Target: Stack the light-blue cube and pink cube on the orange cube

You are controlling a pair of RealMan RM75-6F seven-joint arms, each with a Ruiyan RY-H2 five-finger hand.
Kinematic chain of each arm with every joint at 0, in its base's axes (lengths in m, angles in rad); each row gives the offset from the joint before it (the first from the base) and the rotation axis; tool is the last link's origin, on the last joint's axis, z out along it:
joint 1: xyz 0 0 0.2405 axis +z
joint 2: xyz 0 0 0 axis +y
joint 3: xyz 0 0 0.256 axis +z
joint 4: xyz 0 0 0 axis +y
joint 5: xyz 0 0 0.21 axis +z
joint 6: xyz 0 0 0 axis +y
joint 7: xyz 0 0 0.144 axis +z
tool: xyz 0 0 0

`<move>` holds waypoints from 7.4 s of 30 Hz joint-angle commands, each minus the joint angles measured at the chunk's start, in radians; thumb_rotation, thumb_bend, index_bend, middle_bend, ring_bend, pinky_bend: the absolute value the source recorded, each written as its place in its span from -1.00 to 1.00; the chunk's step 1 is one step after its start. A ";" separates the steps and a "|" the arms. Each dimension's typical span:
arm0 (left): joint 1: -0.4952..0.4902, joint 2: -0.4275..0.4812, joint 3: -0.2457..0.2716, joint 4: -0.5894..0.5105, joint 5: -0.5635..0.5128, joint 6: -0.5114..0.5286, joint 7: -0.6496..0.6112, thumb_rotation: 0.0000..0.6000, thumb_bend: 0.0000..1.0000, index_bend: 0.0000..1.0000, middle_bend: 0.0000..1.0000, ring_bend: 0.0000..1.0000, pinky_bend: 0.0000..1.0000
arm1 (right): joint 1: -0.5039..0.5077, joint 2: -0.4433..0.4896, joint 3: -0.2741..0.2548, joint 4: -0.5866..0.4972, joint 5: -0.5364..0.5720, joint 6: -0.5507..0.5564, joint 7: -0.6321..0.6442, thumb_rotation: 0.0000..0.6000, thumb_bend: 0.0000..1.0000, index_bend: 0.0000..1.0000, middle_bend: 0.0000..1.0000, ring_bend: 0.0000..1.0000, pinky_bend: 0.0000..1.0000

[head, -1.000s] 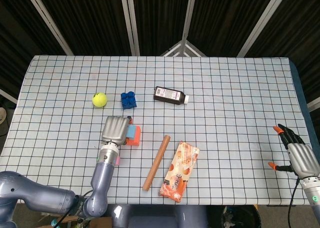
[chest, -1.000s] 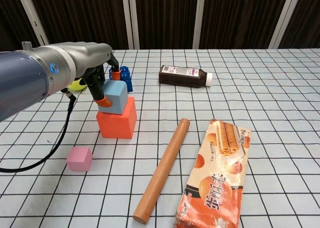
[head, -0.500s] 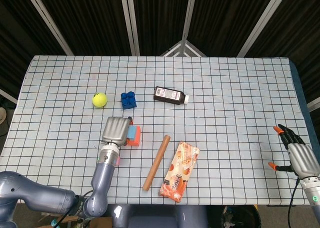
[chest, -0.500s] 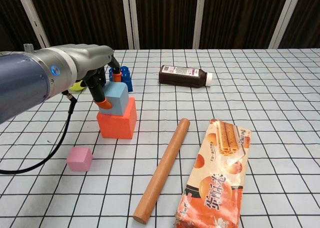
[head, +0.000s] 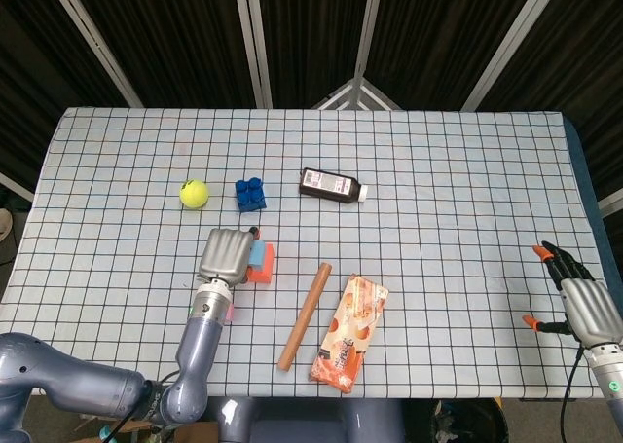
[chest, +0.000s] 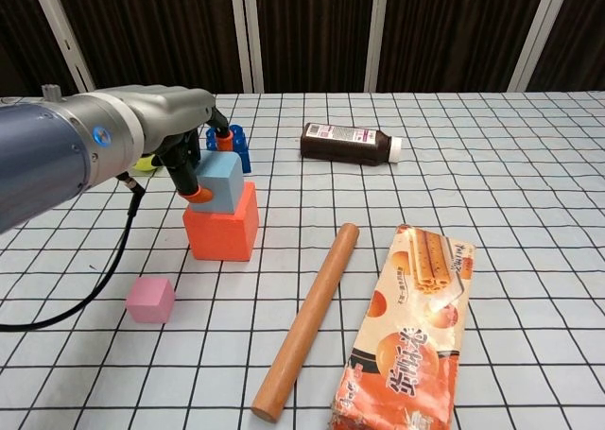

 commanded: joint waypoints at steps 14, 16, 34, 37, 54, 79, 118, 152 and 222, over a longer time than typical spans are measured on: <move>0.005 0.012 0.013 -0.026 0.028 0.022 0.010 1.00 -0.34 -0.52 0.69 0.64 0.73 | 0.001 0.004 -0.001 -0.008 0.001 -0.005 -0.005 1.00 -0.74 -1.00 -0.99 -0.88 -0.69; 0.007 0.015 0.014 -0.031 0.029 0.021 0.010 1.00 -0.37 -0.52 0.69 0.64 0.73 | 0.001 0.004 -0.001 -0.009 0.002 -0.006 -0.008 1.00 -0.74 -1.00 -0.99 -0.88 -0.69; 0.063 0.151 0.046 -0.211 0.094 0.063 -0.013 1.00 -0.89 -0.62 0.65 0.61 0.71 | 0.004 0.009 0.000 -0.028 0.017 -0.020 -0.034 1.00 -0.74 -1.00 -0.97 -0.88 -0.69; 0.104 0.212 0.072 -0.285 0.158 0.070 -0.068 1.00 -0.87 -0.60 0.65 0.61 0.71 | 0.002 0.009 0.001 -0.028 0.019 -0.017 -0.032 1.00 -0.74 -1.00 -0.97 -0.88 -0.69; 0.304 0.317 0.363 -0.329 0.433 0.015 -0.226 1.00 -0.60 -0.39 0.67 0.61 0.71 | 0.000 0.013 0.002 -0.033 0.026 -0.022 -0.033 1.00 -0.74 -1.00 -0.97 -0.88 -0.69; 0.299 0.111 0.292 -0.058 0.303 -0.142 -0.206 1.00 -0.54 -0.31 0.68 0.62 0.72 | 0.003 0.015 0.004 -0.025 0.035 -0.038 -0.019 1.00 -0.74 -1.00 -0.97 -0.88 -0.69; 0.313 0.088 0.277 -0.044 0.298 -0.148 -0.165 1.00 -0.44 -0.11 0.70 0.64 0.73 | 0.005 0.018 0.002 -0.025 0.033 -0.049 -0.005 1.00 -0.74 -1.00 -0.97 -0.88 -0.69; 0.293 0.361 0.116 -0.431 0.284 -0.029 -0.139 1.00 -0.30 -0.08 0.71 0.65 0.74 | 0.005 0.019 0.002 -0.040 0.038 -0.052 -0.020 1.00 -0.74 -1.00 -0.97 -0.88 -0.69; -0.070 0.244 -0.038 -0.212 -0.173 -0.007 -0.087 1.00 -0.30 -0.08 0.71 0.65 0.74 | 0.007 0.018 0.003 -0.028 0.039 -0.057 -0.010 1.00 -0.74 -1.00 -0.97 -0.88 -0.69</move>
